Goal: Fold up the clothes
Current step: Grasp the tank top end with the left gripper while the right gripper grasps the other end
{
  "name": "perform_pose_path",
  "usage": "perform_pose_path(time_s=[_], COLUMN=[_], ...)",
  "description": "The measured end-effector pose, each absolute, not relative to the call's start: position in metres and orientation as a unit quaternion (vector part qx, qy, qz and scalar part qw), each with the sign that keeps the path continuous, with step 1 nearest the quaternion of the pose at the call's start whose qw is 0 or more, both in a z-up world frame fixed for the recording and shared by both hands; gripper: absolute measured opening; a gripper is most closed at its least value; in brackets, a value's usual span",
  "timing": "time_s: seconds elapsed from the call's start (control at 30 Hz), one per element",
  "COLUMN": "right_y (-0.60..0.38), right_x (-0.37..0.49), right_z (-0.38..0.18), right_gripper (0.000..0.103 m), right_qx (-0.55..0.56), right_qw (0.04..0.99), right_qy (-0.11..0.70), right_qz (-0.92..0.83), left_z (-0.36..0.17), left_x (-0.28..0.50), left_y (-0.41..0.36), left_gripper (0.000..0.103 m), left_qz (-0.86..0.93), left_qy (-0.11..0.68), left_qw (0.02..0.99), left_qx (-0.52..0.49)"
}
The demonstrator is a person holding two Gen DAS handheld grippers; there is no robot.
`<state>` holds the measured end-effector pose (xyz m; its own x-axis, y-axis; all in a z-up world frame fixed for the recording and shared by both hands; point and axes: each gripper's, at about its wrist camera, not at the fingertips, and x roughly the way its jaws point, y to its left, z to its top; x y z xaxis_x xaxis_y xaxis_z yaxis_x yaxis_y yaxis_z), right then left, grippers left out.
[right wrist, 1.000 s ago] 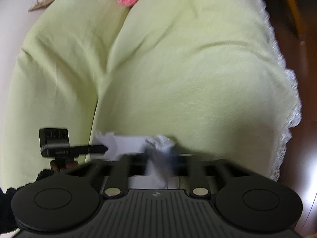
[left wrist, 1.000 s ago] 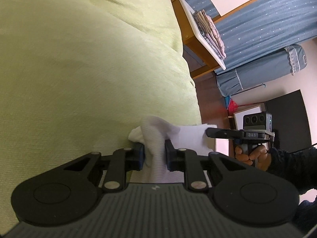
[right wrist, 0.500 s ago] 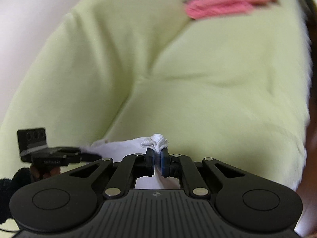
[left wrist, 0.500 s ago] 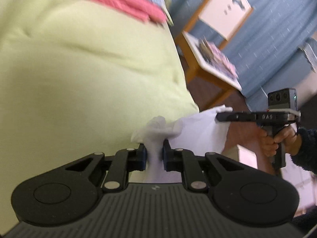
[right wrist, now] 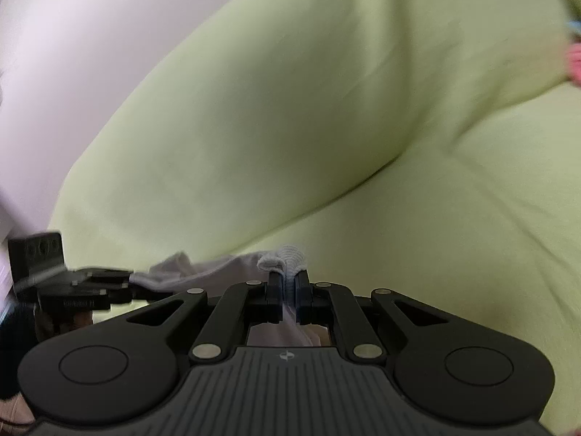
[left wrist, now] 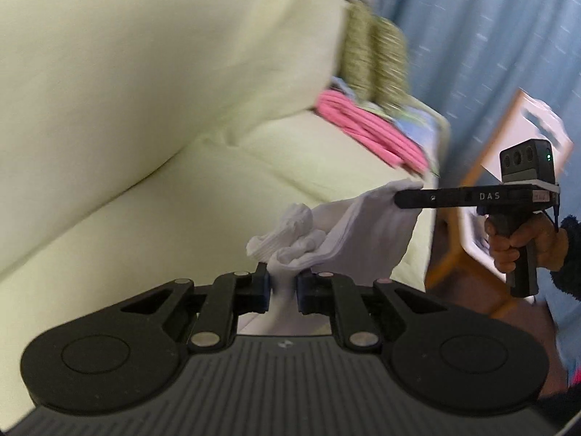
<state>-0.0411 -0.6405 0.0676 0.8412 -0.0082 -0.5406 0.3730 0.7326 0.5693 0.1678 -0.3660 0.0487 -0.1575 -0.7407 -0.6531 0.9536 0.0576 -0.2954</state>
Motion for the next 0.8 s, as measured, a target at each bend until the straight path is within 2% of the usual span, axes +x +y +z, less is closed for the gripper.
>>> perform_pose_path(time_s=[0.23,0.33,0.43,0.57,0.63,0.73,0.8], right_y=[-0.662,-0.669,-0.681,-0.705,-0.713,-0.712,-0.707], right_x=[-0.06,-0.05,-0.024,0.014,0.022,0.022,0.015], right_z=[0.076,0.065,0.019,-0.066,-0.091,-0.099,-0.101], right_gripper=[0.006,0.007,0.007,0.007,0.007,0.012,0.024], right_qx=[0.349,0.355,0.355,0.36,0.376,0.368,0.368], right_qw=[0.87,0.846,0.818,0.794,0.784,0.792,0.798], right_qy=[0.347,0.396,0.452,0.49,0.494,0.486,0.476], right_qz=[0.016,0.038,0.029,-0.015,-0.022,-0.019,-0.018], left_z=[0.046,0.038,0.005,-0.085,-0.108,-0.119,-0.12], left_x=[0.086,0.074,0.085,0.126,0.136,0.146,0.144], left_y=[-0.304,-0.293,-0.301,-0.336,-0.353,-0.365,-0.363], left_gripper=[0.01,0.01,0.01,0.01,0.01,0.013,0.023], left_qz=[-0.554,-0.526,-0.503,-0.472,-0.464,-0.482,-0.494], left_qy=[0.455,0.481,0.505,0.548,0.55,0.536,0.525], left_qw=[0.694,0.7,0.701,0.69,0.694,0.69,0.69], left_qx=[0.057,0.026,0.019,0.012,0.032,0.053,0.067])
